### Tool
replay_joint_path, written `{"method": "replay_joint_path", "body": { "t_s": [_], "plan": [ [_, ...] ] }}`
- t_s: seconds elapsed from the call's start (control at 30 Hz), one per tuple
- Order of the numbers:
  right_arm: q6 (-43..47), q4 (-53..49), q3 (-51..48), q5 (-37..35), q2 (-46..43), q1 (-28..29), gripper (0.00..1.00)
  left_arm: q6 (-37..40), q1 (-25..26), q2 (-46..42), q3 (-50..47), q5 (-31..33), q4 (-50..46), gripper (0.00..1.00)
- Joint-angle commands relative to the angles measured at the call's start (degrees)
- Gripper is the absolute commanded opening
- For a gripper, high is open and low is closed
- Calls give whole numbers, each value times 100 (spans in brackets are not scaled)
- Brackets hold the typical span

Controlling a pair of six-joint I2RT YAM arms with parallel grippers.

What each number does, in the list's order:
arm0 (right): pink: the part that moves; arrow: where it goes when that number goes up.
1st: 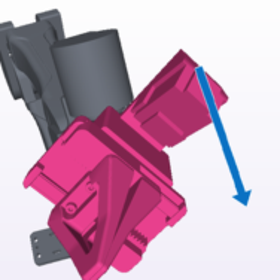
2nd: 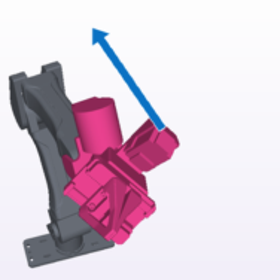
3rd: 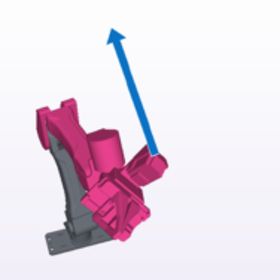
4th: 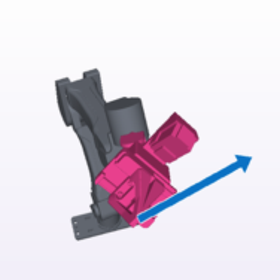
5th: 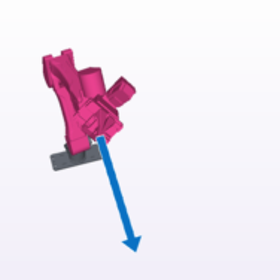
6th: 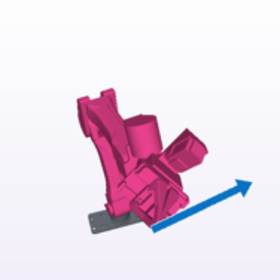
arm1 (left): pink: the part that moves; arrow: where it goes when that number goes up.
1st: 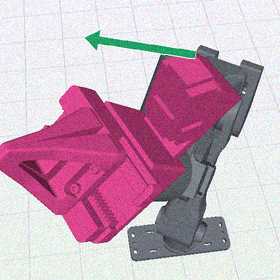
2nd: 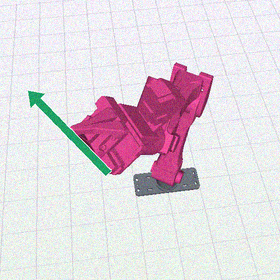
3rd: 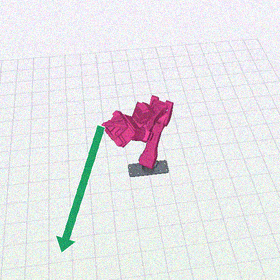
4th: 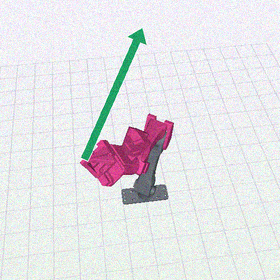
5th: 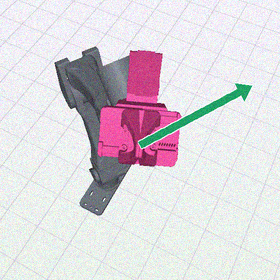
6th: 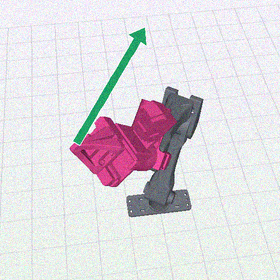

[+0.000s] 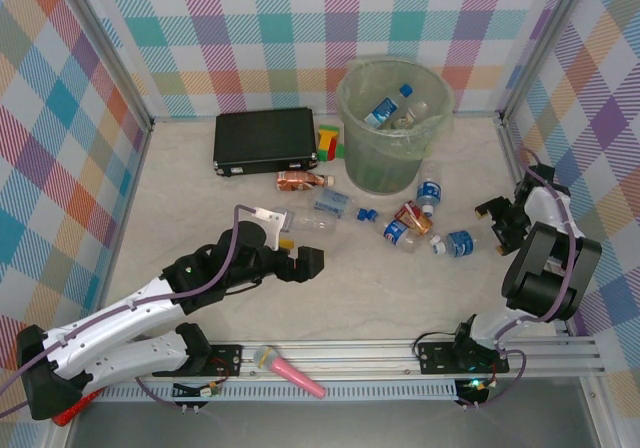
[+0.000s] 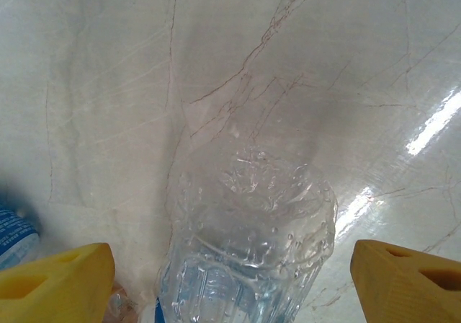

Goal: Put the plastic bottles in the bin

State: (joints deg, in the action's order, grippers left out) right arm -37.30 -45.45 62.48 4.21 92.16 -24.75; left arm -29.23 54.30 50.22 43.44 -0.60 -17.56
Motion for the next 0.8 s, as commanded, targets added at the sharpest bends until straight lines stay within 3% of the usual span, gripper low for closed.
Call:
{"method": "replay_joint_path", "body": {
  "t_s": [0.0, 0.3, 0.47, 0.77],
  "plan": [
    [-24, 23, -75, 202, 222, -47, 83, 68, 46, -94, -86, -55, 113, 100],
    [40, 304, -176, 510, 533, -55, 79, 70, 45, -191, -77, 5, 51, 100],
    [78, 330, -155, 691, 624, -55, 66, 40, 45, -219, -69, 27, 27, 100],
    [-108, 403, -386, 625, -505, -55, 60, 56, 43, -232, 27, 204, -191, 100]
  ]
}}
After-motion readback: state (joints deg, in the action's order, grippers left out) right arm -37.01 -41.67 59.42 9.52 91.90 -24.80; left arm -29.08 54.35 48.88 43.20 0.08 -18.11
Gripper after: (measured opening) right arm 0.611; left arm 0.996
